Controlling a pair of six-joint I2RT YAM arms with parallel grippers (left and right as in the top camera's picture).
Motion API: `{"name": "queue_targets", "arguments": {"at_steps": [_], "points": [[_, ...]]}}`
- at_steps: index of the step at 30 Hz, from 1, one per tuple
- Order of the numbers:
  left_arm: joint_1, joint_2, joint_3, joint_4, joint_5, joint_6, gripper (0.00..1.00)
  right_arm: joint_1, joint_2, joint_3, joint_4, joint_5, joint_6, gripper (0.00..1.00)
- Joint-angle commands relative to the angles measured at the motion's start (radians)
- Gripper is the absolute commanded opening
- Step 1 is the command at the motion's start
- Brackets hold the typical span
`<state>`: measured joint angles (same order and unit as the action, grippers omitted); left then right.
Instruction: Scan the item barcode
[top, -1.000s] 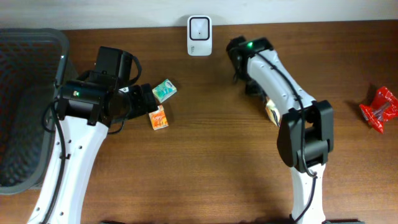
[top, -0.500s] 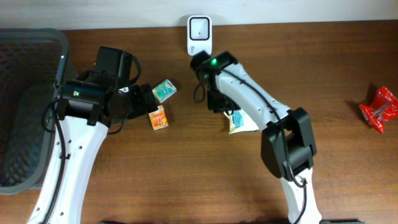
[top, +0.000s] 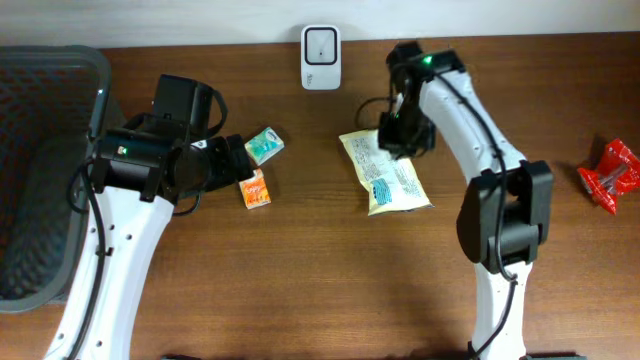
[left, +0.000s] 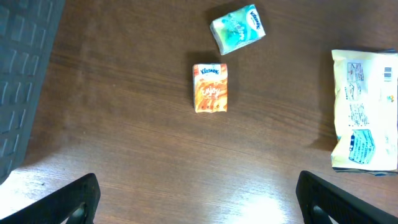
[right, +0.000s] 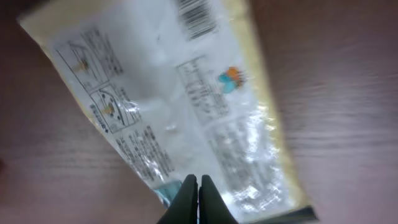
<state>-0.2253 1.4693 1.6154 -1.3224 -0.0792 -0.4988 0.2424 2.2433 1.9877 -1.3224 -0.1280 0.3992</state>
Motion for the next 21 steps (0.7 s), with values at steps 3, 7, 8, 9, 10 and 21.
{"name": "queue_targets", "arguments": {"at_steps": [3, 7, 8, 9, 10, 21], "points": [[-0.001, 0.002, -0.001, 0.002, -0.003, -0.013, 0.99, 0.045, 0.004, -0.171, 0.2, -0.048, -0.037, 0.04], [-0.001, 0.002, -0.001, 0.002, -0.003, -0.013, 0.99, 0.068, 0.004, -0.279, 0.341, -0.072, -0.173, 0.04], [-0.001, 0.002, -0.001, 0.001, -0.003, -0.013, 0.99, 0.075, 0.004, -0.303, 0.354, -0.09, -0.207, 0.04], [-0.001, 0.002, -0.001, 0.001, -0.003, -0.013, 0.99, 0.081, 0.004, -0.316, 0.353, -0.116, -0.243, 0.04], [-0.001, 0.002, -0.001, 0.002, -0.003, -0.013, 0.99, 0.09, 0.004, -0.328, 0.341, -0.158, -0.299, 0.04], [-0.001, 0.002, -0.001, 0.001, -0.003, -0.013, 0.99, 0.125, -0.075, -0.22, 0.042, -0.111, -0.602, 0.04]]}}
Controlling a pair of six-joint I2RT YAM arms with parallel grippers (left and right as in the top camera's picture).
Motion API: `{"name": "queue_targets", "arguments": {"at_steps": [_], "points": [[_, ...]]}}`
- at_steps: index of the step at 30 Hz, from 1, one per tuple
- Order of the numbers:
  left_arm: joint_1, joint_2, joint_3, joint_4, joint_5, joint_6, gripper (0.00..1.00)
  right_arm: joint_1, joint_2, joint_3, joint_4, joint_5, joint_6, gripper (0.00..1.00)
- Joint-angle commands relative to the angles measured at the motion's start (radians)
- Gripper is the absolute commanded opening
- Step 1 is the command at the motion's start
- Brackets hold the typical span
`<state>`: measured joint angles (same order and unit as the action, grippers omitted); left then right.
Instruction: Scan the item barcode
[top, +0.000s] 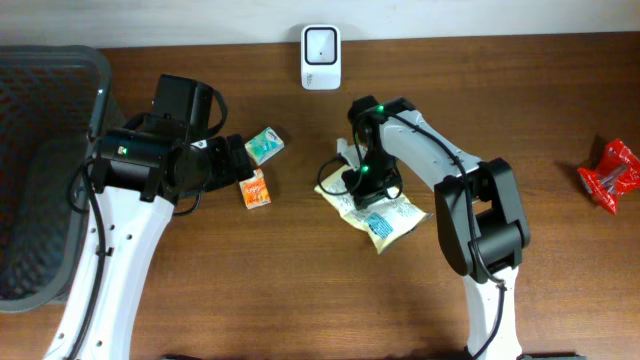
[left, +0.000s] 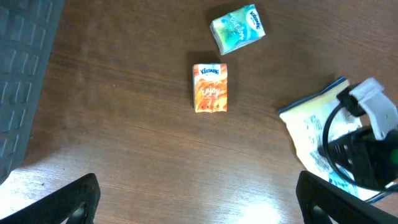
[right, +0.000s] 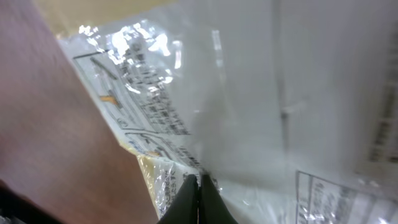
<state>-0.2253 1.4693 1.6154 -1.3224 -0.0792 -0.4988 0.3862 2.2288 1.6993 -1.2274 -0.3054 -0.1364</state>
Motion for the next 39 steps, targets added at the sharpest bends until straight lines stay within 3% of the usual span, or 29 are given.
{"name": "queue_targets", "arguments": {"at_steps": [1, 6, 12, 18, 27, 35, 39], "points": [[-0.001, 0.002, -0.001, 0.002, -0.003, -0.013, 0.99, -0.026, -0.072, 0.089, -0.077, 0.063, -0.039, 0.04], [-0.001, 0.002, -0.001, 0.002, -0.003, -0.013, 0.99, -0.076, -0.153, 0.143, -0.208, 0.022, 0.209, 0.04], [-0.001, 0.002, -0.001, 0.002, -0.003, -0.013, 0.99, -0.064, -0.163, 0.108, -0.321, 0.036, 0.243, 0.04], [-0.001, 0.002, -0.001, 0.002, -0.003, -0.013, 0.99, -0.048, -0.163, -0.023, -0.335, 0.204, 0.34, 0.05], [-0.001, 0.002, -0.001, 0.002, -0.003, -0.013, 0.99, -0.079, -0.163, -0.22, -0.064, 0.19, 0.382, 0.09], [-0.001, 0.002, -0.001, 0.002, -0.003, -0.013, 0.99, -0.166, -0.162, -0.227, 0.282, 0.422, 0.448, 0.04], [-0.001, 0.002, -0.001, 0.002, -0.003, -0.013, 0.99, -0.17, -0.162, -0.199, 0.303, 0.389, 0.402, 0.04]]}}
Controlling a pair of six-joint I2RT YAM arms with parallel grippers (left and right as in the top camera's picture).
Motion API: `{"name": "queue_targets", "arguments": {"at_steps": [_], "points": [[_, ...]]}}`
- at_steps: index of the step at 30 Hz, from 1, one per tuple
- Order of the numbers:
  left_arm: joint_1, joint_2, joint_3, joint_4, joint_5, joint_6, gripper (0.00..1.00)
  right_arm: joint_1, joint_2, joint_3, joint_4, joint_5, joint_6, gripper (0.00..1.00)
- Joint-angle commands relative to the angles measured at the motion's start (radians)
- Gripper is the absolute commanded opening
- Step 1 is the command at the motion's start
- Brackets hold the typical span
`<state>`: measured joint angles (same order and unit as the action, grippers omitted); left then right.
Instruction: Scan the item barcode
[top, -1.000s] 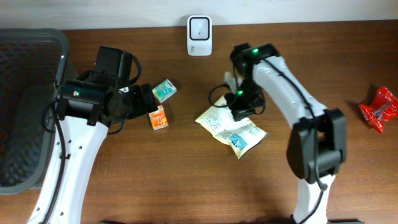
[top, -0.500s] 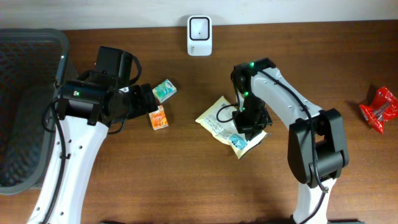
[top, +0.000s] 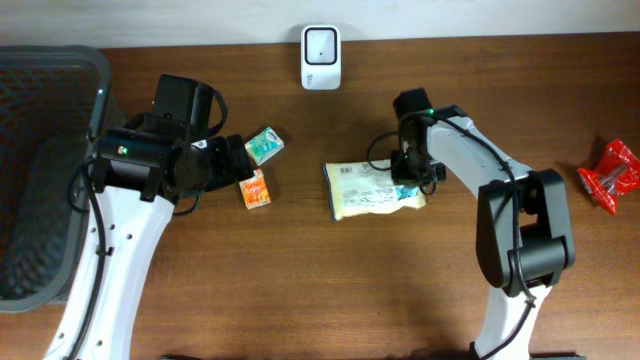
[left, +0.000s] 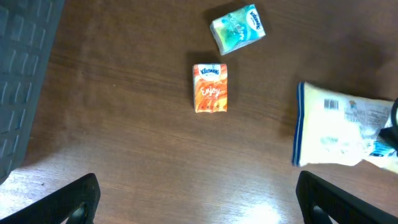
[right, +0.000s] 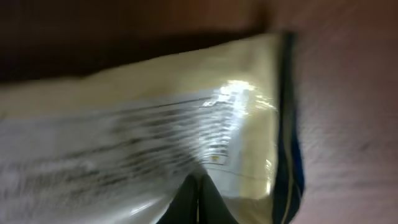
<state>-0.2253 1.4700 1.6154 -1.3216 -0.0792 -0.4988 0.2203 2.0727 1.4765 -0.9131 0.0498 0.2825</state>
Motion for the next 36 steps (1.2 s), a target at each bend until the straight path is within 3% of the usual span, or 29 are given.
{"name": "queue_targets", "arguments": {"at_steps": [1, 11, 16, 23, 28, 32, 36], "points": [[-0.001, 0.002, -0.001, 0.0, -0.003, -0.013, 0.99, -0.004, -0.007, 0.037, -0.028, 0.016, -0.016, 0.04], [-0.001, 0.002, -0.001, 0.001, -0.003, -0.013, 0.99, 0.002, -0.008, 0.253, -0.337, -0.293, -0.016, 0.04], [-0.001, 0.002, -0.001, 0.001, -0.003, -0.013, 0.99, 0.056, -0.006, 0.191, -0.249, -0.308, -0.012, 0.04], [-0.001, 0.002, -0.001, 0.001, -0.003, -0.013, 0.99, 0.175, -0.005, -0.031, 0.064, -0.242, 0.172, 0.04], [-0.001, 0.002, -0.001, 0.001, -0.003, -0.013, 0.99, 0.251, -0.006, -0.047, 0.179, -0.291, 0.172, 0.04], [-0.001, 0.002, -0.001, 0.0, -0.003, -0.013, 0.99, 0.278, -0.006, 0.037, 0.168, -0.319, 0.171, 0.04], [-0.001, 0.002, -0.001, 0.001, -0.003, -0.013, 0.99, 0.253, -0.006, 0.208, -0.013, -0.289, 0.136, 0.04]]}}
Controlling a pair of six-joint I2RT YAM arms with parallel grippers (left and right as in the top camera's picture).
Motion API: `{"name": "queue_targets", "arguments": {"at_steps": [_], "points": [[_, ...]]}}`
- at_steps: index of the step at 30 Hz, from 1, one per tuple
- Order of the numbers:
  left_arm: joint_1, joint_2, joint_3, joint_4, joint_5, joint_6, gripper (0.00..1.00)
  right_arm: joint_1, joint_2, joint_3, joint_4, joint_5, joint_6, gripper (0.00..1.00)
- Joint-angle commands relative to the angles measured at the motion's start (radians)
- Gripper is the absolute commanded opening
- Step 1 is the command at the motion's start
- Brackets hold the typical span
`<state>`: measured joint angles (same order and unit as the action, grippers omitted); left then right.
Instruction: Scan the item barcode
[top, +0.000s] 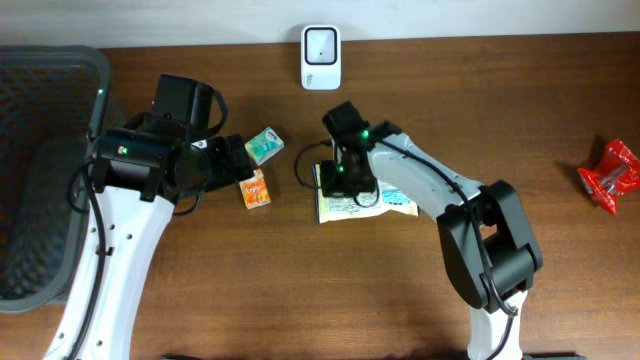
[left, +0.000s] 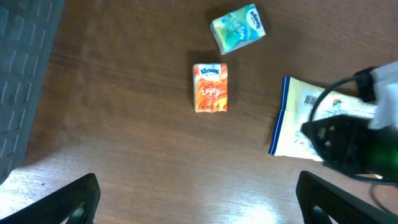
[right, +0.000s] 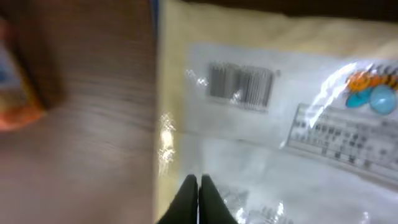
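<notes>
The item is a yellow and white packet (top: 385, 203) lying crosswise in mid-table, its barcode (right: 240, 81) facing up near its left end. My right gripper (top: 345, 178) is shut, its tips (right: 199, 198) resting on the packet's left part with nothing between the fingers. A white scanner (top: 320, 43) stands at the far edge, behind the packet. My left gripper (left: 198, 202) hangs open well above the table, left of the packet (left: 297, 121).
An orange tissue pack (top: 255, 188) and a green one (top: 264, 145) lie left of the packet. A dark basket (top: 40, 170) fills the left end of the table. A red wrapper (top: 610, 175) lies at the far right.
My right gripper was at the packet's right end and is now at its left end. The packet lies a little farther left. The left arm has not moved.
The packet first lay lengthwise with my shut right gripper at its far end. Then it lay slanted with the gripper on its middle. Then it lay crosswise with the gripper at its right end. Now the gripper rests by the barcode. The left gripper stayed open and still.
</notes>
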<state>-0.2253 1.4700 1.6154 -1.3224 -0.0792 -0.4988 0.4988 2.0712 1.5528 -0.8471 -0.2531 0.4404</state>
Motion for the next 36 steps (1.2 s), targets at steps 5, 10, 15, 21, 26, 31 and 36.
{"name": "queue_targets", "arguments": {"at_steps": [5, 10, 15, 21, 26, 31, 36], "points": [[-0.001, 0.002, -0.001, 0.001, -0.003, -0.013, 0.99, -0.095, -0.004, 0.262, -0.36, 0.146, -0.06, 0.04], [-0.001, 0.002, -0.001, 0.002, -0.003, -0.013, 0.99, -0.176, -0.004, 0.177, -0.435, 0.221, -0.059, 0.04], [-0.001, 0.002, -0.001, 0.002, -0.003, -0.013, 0.99, -0.222, -0.003, -0.011, -0.253, 0.22, -0.058, 0.04], [-0.001, 0.002, -0.001, 0.001, -0.003, -0.013, 0.99, -0.246, -0.007, -0.089, -0.204, 0.286, -0.058, 0.04], [-0.001, 0.002, -0.001, 0.001, -0.003, -0.013, 0.99, -0.283, -0.008, 0.117, -0.459, 0.368, -0.076, 0.08], [-0.001, 0.002, -0.001, 0.002, -0.003, -0.013, 0.99, -0.277, -0.008, 0.239, -0.638, 0.248, -0.172, 0.24], [-0.001, 0.002, -0.001, 0.002, -0.003, -0.013, 0.99, -0.249, -0.004, 0.178, -0.611, 0.069, -0.254, 0.24]]}}
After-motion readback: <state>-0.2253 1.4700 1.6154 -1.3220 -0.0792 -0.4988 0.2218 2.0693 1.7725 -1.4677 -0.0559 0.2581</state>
